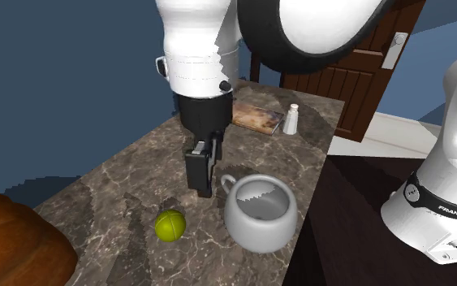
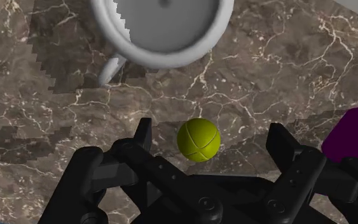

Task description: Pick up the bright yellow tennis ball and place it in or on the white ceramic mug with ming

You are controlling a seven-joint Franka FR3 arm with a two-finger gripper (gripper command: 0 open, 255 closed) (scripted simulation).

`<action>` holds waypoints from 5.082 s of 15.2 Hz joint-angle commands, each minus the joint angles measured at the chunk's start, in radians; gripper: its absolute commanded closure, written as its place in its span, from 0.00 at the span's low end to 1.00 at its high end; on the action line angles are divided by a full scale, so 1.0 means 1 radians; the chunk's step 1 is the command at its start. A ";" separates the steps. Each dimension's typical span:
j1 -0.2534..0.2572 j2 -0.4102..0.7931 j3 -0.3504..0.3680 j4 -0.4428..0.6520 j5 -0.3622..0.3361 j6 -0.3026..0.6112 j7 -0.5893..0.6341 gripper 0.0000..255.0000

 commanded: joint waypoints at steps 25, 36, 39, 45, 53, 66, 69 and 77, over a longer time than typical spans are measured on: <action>0.033 0.536 -0.040 0.258 -0.136 0.281 0.205 0.00; 0.033 0.536 -0.040 0.258 -0.136 0.281 0.205 1.00; 0.029 0.502 -0.034 0.256 -0.129 0.250 0.200 1.00; 0.022 0.438 -0.025 0.257 -0.113 0.185 0.190 1.00; 0.016 0.361 -0.016 0.271 -0.094 0.094 0.177 1.00; 0.010 0.256 -0.009 0.324 -0.068 -0.062 0.161 1.00; 0.009 0.241 -0.008 0.337 -0.065 -0.089 0.158 1.00; -0.017 -0.058 -0.030 -0.019 -0.007 -0.028 0.074 1.00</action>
